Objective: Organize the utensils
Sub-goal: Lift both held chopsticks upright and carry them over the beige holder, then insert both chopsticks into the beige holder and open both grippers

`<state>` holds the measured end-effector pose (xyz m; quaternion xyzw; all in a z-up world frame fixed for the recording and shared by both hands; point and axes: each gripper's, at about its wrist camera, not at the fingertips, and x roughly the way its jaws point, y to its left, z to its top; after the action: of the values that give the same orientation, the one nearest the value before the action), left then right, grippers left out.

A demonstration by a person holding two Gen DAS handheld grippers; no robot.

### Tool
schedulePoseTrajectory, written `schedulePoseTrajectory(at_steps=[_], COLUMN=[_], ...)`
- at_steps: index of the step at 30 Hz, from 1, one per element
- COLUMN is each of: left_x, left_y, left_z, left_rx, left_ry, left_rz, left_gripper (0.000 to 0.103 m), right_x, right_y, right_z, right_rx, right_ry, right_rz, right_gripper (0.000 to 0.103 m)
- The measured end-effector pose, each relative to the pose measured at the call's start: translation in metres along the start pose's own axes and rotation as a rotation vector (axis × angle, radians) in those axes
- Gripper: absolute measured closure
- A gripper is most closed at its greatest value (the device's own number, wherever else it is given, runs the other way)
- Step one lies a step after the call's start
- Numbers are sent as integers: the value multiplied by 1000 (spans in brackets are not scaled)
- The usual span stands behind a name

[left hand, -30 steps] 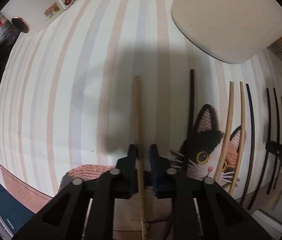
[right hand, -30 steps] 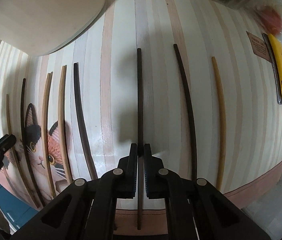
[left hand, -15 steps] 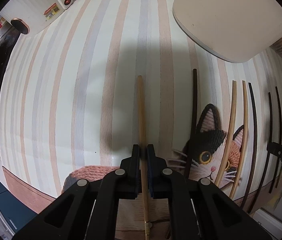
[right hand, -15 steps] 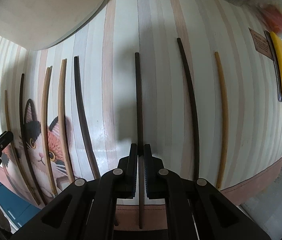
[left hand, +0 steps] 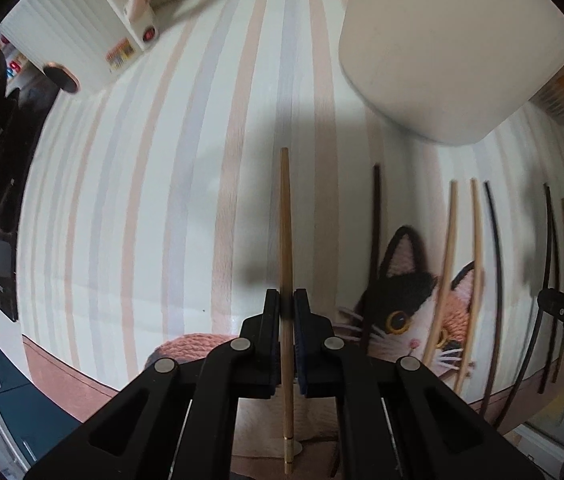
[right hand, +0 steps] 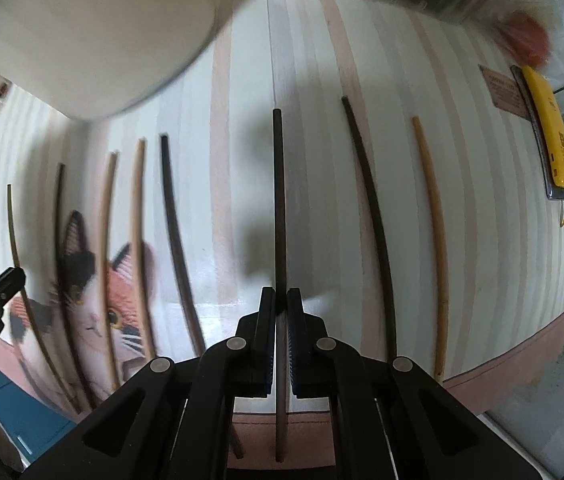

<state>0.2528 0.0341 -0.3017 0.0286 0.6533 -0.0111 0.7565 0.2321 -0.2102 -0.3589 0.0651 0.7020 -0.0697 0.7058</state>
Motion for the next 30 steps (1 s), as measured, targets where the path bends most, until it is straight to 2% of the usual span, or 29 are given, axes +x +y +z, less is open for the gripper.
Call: schedulePoseTrajectory(at_steps=[4,12,19,22,24,30], left_x=[-22,-78,-125,-142,-157,-207], left_y=[-7,-17,-9,-2,0,10], left_z=[1,-1,5,11,15,28], left_rx=[1,-7,-24,-32,-40,-74], left_ry=[-52,-205,-326,-377,-413,-512], left_rz=[-4,4,-4,-10,-13,-33], left_gripper=[99,99,99,99,99,99], right_x=[-22,-71,-117,-138,-139,-196], right_y=[-10,-22,-28,-26,-18,-7], right_z=[-1,-13,-18,-14,5,27], right_rx=[9,23,22,18,10,-33], right_ry=[-48,-177,-302,-355,-403,-533], right_rz=[24,49,72,88,83,101], right_gripper=[97,98,98,98,98,98])
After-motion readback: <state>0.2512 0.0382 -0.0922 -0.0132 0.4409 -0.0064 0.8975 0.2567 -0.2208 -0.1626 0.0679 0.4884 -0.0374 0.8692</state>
